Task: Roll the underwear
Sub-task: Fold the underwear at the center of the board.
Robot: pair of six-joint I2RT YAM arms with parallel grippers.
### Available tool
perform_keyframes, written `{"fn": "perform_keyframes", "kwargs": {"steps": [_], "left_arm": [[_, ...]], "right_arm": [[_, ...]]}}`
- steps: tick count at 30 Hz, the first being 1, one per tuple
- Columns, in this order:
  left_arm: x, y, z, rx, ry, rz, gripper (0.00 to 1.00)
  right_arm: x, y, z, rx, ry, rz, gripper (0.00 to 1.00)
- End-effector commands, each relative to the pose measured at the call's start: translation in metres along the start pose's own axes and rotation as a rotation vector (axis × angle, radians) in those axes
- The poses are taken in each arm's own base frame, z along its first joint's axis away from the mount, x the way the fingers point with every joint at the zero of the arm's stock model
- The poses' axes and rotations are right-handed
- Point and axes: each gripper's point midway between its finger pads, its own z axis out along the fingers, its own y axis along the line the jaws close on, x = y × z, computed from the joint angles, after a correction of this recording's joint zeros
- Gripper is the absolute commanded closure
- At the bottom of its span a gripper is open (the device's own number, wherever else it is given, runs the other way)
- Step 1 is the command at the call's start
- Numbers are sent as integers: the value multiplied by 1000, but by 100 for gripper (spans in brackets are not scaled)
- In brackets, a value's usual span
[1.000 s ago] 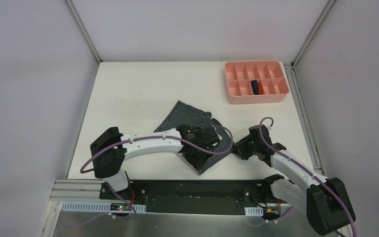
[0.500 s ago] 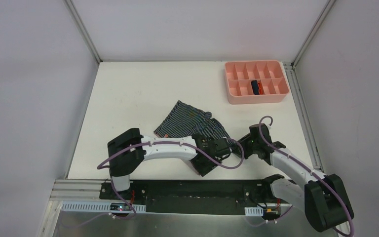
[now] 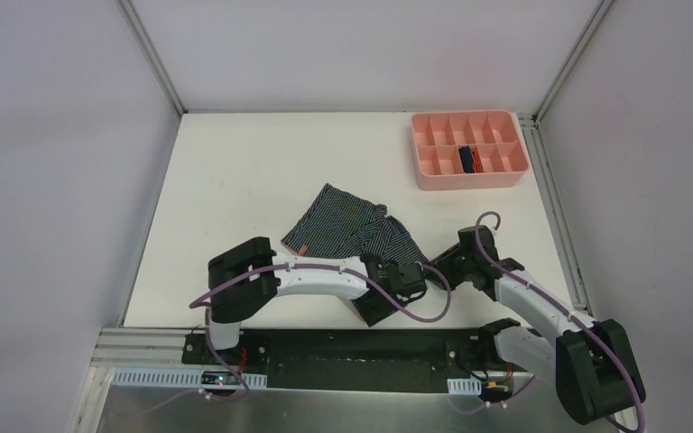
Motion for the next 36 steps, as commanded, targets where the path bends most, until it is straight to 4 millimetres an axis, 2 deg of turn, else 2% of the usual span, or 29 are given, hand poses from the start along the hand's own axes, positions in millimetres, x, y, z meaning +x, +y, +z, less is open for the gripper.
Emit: {"fn": "perform_keyframes", "kwargs": {"steps": [1, 2, 3, 4, 8, 15, 22, 24, 26, 32, 36], "left_arm": [[-6, 13, 2, -77, -21, 28, 70], [-7, 17, 3, -99, -23, 31, 77], [-7, 20, 4, -120, -24, 31, 90], [-8, 23, 4, -135, -27, 29, 94], [-11, 19, -2, -102, -42, 18, 100], [-17, 10, -17, -51, -76, -8, 100], [-20, 10, -26, -47, -99, -33, 100], [-21, 6, -30, -28, -106, -33, 100], [-23, 6, -37, -17, -123, -38, 100], [-30, 7, -63, 46, -179, -126, 100], [-31, 8, -83, 113, -212, -201, 100]], "right_arm": [[-2, -24, -2, 93, -8, -15, 62], [-2, -25, -3, 95, -7, -17, 62], [-2, -26, -3, 97, -5, -18, 61], [-1, -27, -2, 100, 0, -20, 61], [-1, -29, -2, 109, 8, -26, 60], [-5, -27, 2, 111, 5, -35, 64], [-9, -24, 5, 118, -1, -66, 93], [-10, -16, 3, 103, 1, -87, 100], [-12, -5, -2, 86, 2, -110, 100], [-24, 43, -36, -5, -51, -196, 100], [-23, 75, -46, -72, -30, -224, 100]]}}
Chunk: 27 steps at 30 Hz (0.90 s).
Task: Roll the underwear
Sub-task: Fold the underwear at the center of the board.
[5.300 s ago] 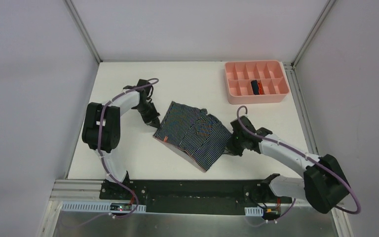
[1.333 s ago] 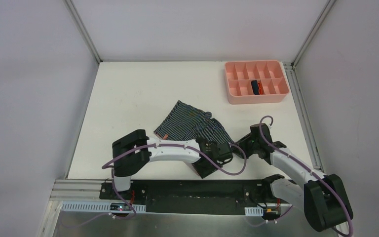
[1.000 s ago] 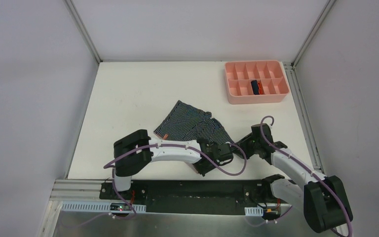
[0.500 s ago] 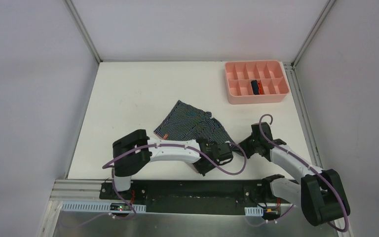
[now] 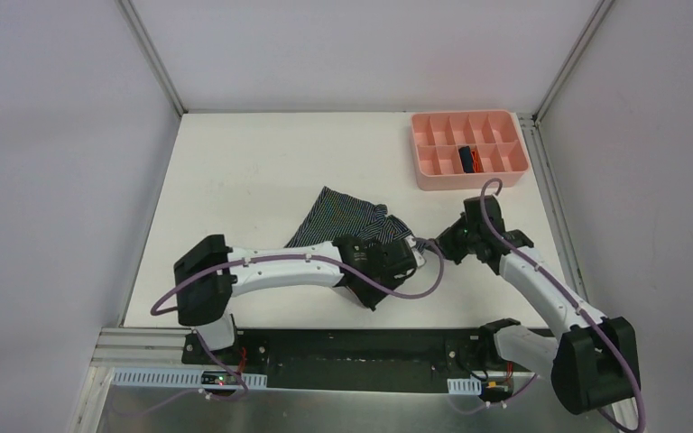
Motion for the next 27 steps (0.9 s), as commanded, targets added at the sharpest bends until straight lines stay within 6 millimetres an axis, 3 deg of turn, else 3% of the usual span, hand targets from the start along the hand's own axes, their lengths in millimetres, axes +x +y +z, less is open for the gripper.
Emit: {"fn": "perform_keyframes", "kwargs": {"steps": [1, 6, 10, 22, 27], "left_arm": [[-14, -1, -39, 81, -77, -115, 100], [-12, 21, -58, 96, -114, -254, 100], [-3, 44, -62, 78, -120, -345, 100], [5, 106, -68, -57, -201, -608, 100], [10, 131, -64, -137, -209, -770, 100]], "right_arm": [[-9, 37, -17, -69, -1, -59, 100], [-16, 86, -22, -160, 1, -97, 100], [-17, 118, -15, -196, -1, -124, 100], [7, 205, 39, -238, 64, -189, 100], [15, 225, 64, -225, 82, -212, 100]]}}
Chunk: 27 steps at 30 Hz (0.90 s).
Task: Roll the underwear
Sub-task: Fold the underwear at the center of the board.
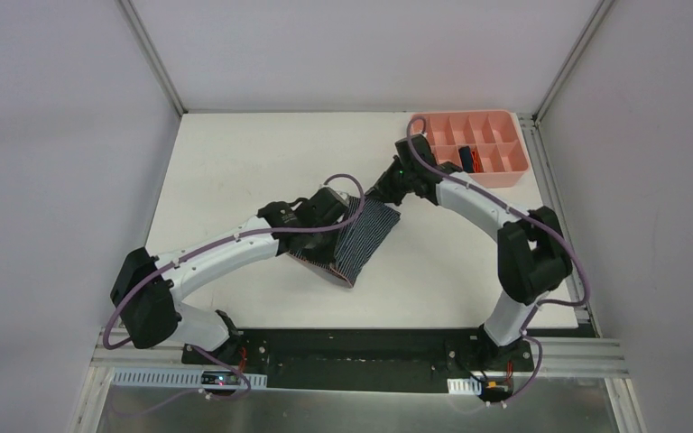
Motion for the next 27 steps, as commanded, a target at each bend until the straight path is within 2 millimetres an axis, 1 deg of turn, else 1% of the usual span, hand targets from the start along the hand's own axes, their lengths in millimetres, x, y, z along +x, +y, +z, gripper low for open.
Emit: {"fn": "perform_keyframes", "kwargs": {"steps": [1, 6, 9, 13, 18, 21, 24, 27], "left_arm": [[-11, 17, -1, -74, -55, -143, 100], [-14, 34, 2, -129, -76, -218, 100], [-16, 40, 1, -146, -89, -228, 100], [-24, 53, -3, -160, -104, -246, 100], [-29, 70, -3, -187, -107, -246, 100], [-32, 76, -2, -188, -98, -238, 100], [-30, 81, 1, -196, -83, -241, 100], [-24, 94, 3, -243, -75, -258, 100]], "right_arm": [[-11, 35, 11, -56, -33, -15, 100], [-14, 44, 32, -57, -2, -9, 100], [-15, 54, 42, -65, 19, -6, 100], [-18, 66, 48, -80, 22, -12, 100], [-19, 74, 56, -93, 30, -12, 100], [-20, 81, 59, -108, 29, -15, 100], [-18, 87, 67, -119, 49, -12, 100], [-14, 95, 73, -135, 69, -19, 100]]}}
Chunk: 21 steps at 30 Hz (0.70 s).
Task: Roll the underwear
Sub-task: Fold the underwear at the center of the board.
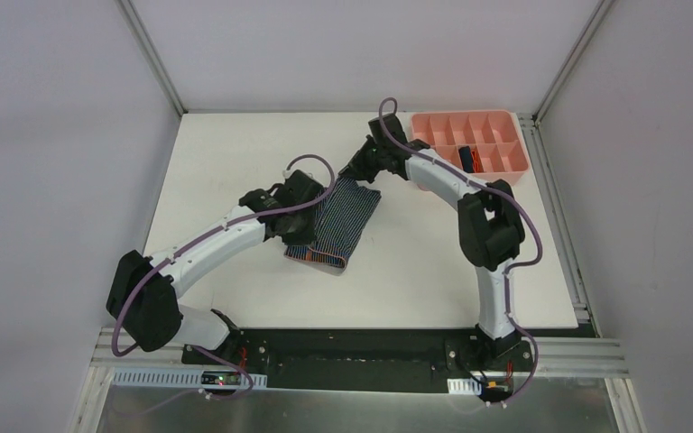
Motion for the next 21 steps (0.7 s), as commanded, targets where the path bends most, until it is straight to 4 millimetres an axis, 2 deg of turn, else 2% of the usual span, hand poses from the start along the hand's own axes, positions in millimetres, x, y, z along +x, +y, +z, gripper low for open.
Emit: {"fn": "perform_keyframes", "kwargs": {"steps": [1, 10, 21], "left_arm": [[6, 23, 2, -73, 8, 7, 100], [26, 41, 12, -128, 44, -26, 100], [43, 62, 26, -161, 58, -77, 100]], "right_arm": [[3, 29, 5, -68, 20, -10, 100], [15, 50, 26, -93, 68, -52, 100], [32, 53, 51, -75, 120, -86, 100]]}}
